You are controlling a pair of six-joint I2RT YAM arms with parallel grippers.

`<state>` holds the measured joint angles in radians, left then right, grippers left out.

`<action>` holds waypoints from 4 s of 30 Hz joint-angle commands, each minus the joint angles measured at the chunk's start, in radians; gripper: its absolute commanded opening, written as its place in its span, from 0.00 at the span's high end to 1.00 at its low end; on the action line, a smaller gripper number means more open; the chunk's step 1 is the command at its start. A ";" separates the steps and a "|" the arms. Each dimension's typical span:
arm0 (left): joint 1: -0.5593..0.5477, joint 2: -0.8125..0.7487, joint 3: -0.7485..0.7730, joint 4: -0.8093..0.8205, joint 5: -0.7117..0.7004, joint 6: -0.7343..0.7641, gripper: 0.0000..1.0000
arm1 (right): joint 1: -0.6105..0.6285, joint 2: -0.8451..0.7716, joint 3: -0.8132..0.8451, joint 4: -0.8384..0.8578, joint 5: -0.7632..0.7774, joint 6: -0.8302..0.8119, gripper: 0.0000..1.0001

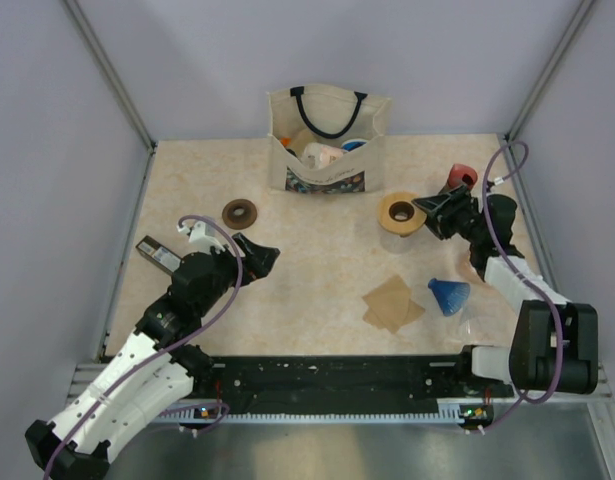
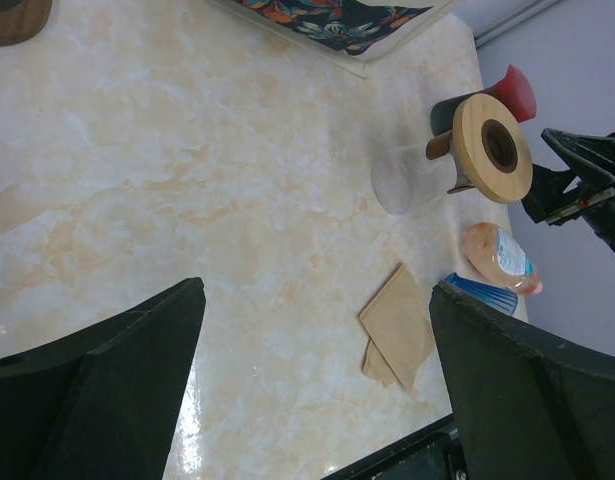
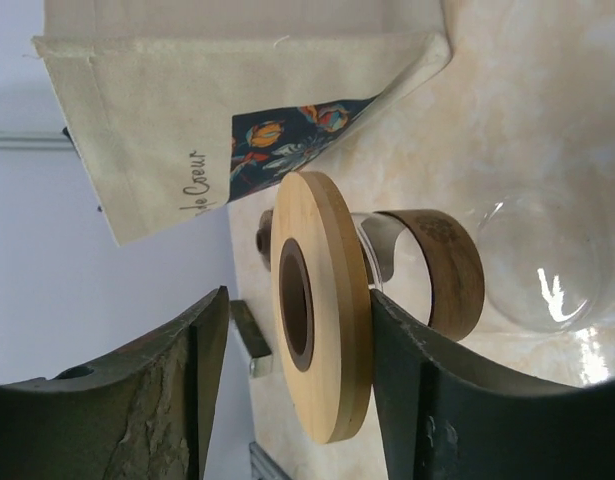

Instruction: Place the coffee filter in the dripper

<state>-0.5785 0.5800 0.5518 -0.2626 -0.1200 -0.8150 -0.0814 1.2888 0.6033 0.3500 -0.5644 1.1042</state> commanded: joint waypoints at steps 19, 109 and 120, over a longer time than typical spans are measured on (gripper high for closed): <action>-0.001 -0.009 0.034 -0.015 -0.035 0.023 0.01 | -0.008 -0.065 0.151 -0.345 0.191 -0.291 0.19; -0.001 0.103 0.042 -0.125 -0.115 0.000 0.01 | 0.459 -0.724 -0.185 -0.914 1.023 -0.279 0.99; -0.003 0.136 0.065 -0.102 -0.109 0.022 0.01 | 0.459 -0.563 0.303 -1.053 0.933 -0.729 1.00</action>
<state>-0.5785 0.6998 0.5705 -0.4133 -0.2321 -0.8089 0.3832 0.6762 0.7361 -0.7147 0.3878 0.6140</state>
